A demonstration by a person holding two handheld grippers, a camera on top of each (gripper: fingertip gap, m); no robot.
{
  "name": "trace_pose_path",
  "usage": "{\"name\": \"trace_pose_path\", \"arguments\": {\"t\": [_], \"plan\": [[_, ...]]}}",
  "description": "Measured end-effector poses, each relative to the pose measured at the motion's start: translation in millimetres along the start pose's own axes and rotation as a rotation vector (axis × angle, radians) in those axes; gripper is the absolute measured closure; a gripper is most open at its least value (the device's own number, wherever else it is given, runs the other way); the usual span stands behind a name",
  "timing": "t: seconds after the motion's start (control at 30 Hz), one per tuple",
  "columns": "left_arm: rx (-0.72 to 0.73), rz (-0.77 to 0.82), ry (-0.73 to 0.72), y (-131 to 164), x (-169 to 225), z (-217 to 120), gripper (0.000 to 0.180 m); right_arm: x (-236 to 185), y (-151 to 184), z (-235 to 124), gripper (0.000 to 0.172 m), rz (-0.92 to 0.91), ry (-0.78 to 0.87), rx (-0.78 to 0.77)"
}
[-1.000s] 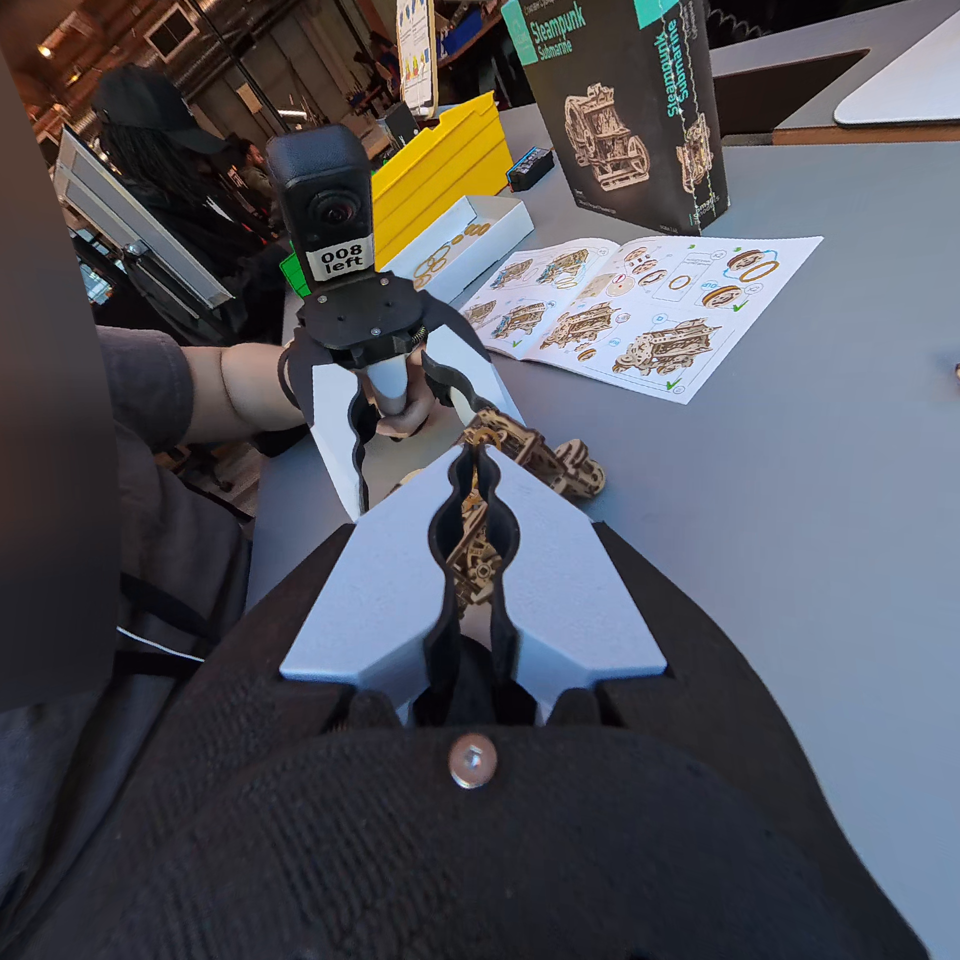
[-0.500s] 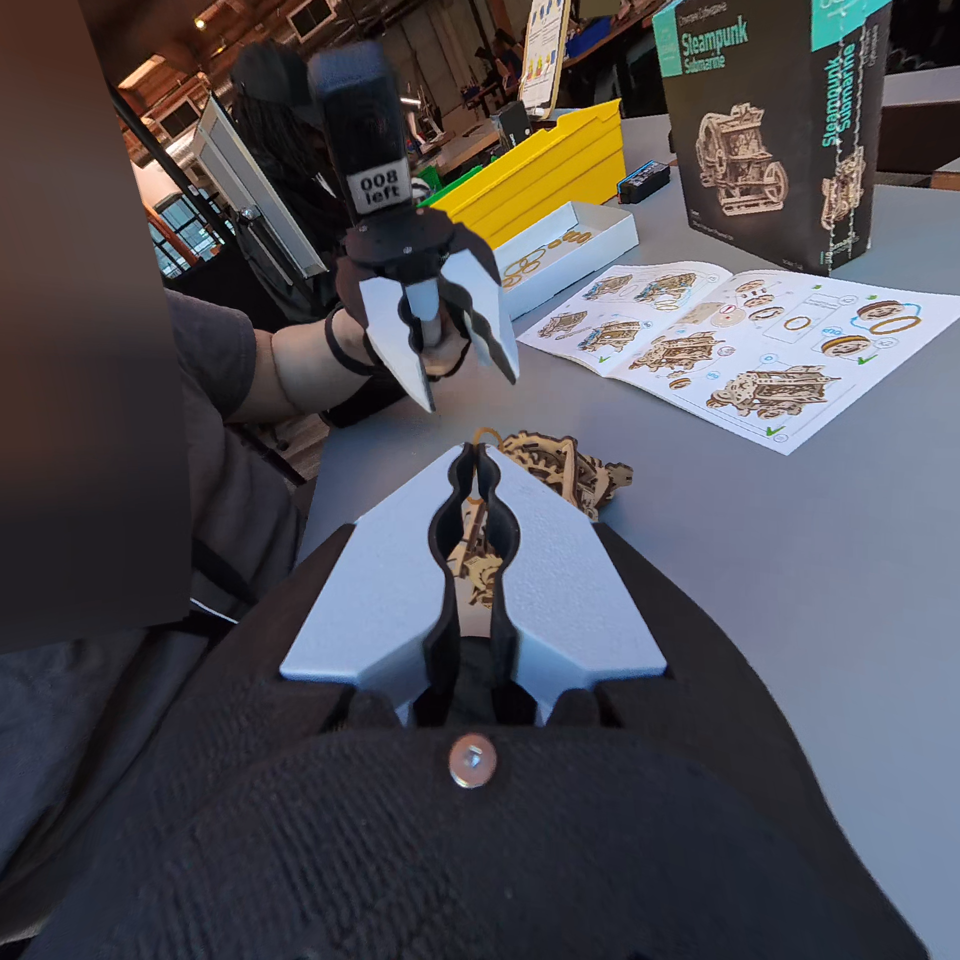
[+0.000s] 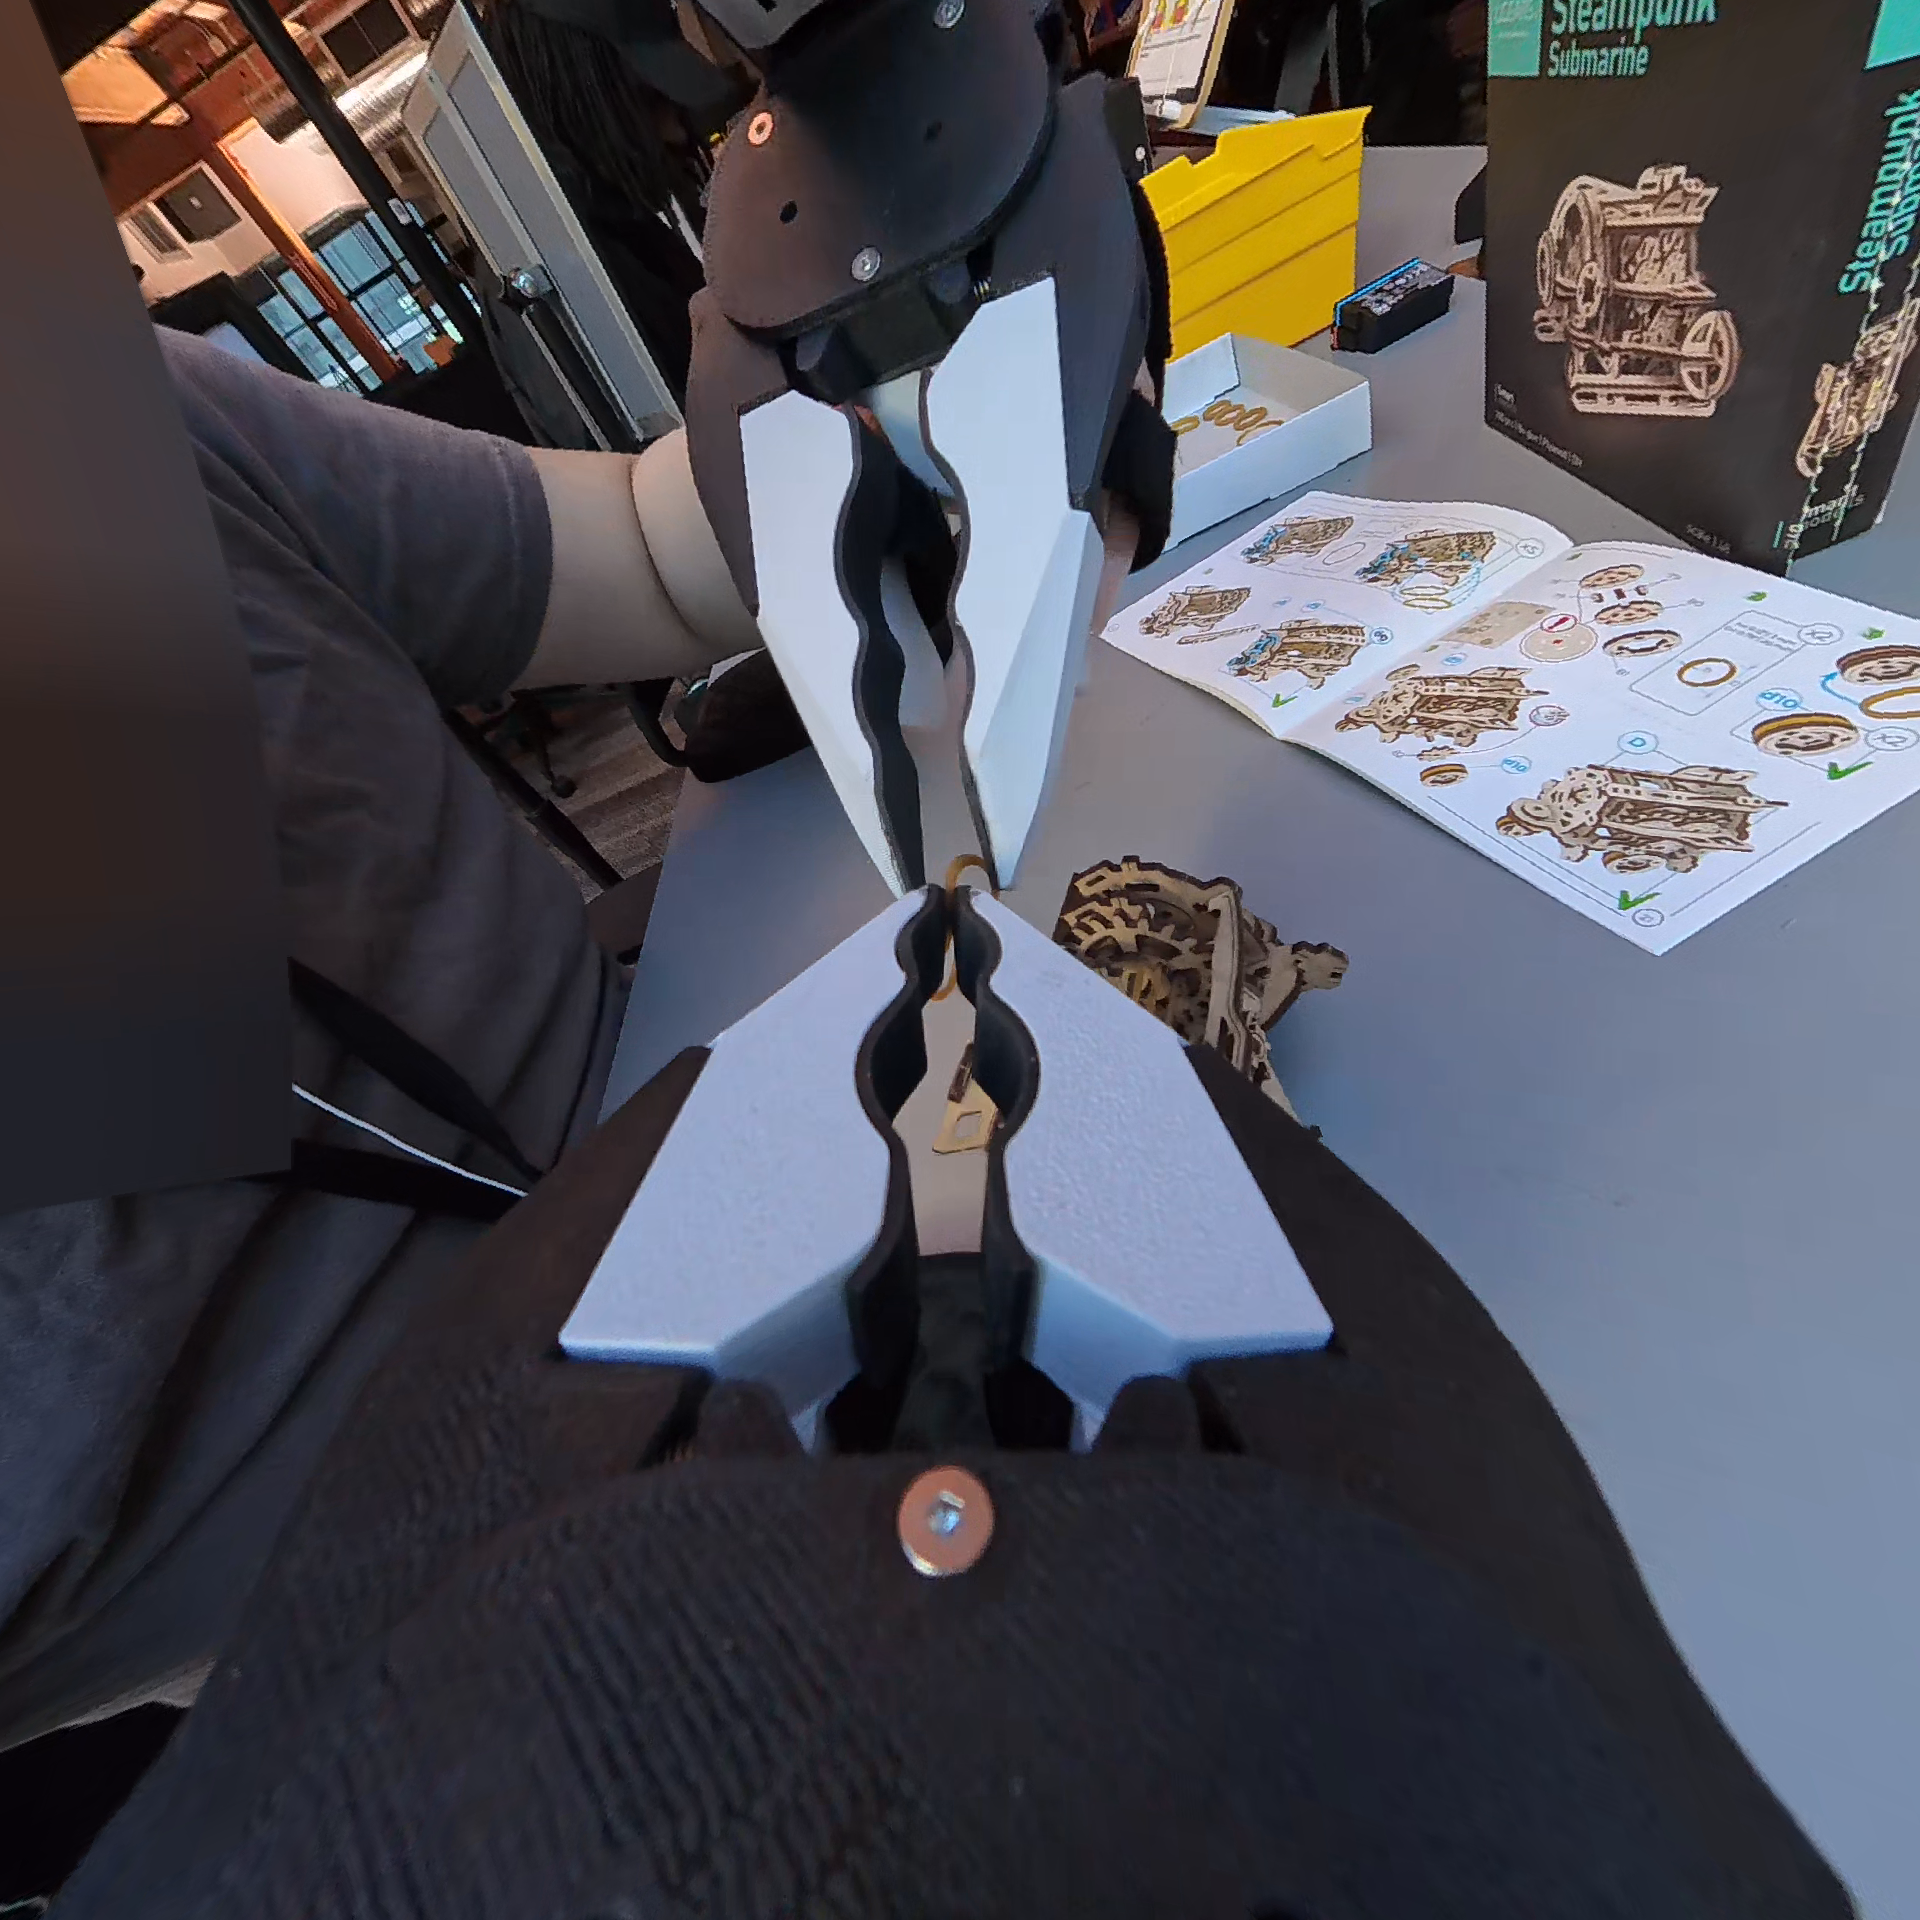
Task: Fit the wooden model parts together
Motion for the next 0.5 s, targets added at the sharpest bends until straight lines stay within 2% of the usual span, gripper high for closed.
{"name": "trace_pose_path", "arguments": {"t": [0.17, 0.37, 0.43, 0.5], "plan": [[-0.002, -0.019, 0.024, -0.8, 0.4, 4.1, 0.180, 3.3, 3.6, -4.1, 0.172, -0.016, 0.022, -0.008], [0.081, -0.139, -0.016, -4.0, -9.1, -0.2, 0.180, 1.8, 0.0, -9.9, 0.172, -0.061, 0.022, 0.041], [0.107, -0.205, -0.091, -2.4, -18.9, -3.4, 0.180, 7.0, -5.8, -14.9, 0.169, -0.101, 0.093, 0.086], [0.167, -0.310, -0.185, -1.7, -31.9, -10.4, 0.180, 14.9, -17.3, -25.7, 0.158, -0.192, 0.244, 0.169]]}}
Point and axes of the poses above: each gripper's, where its closed fingertips meet, z out along the fingers, y out of its underside, x = y × z across the jaws, the point moved 3 cm from there along -z, back along the fingers, and after that the axes turned 2 degrees about x, right-handed, at the moved point
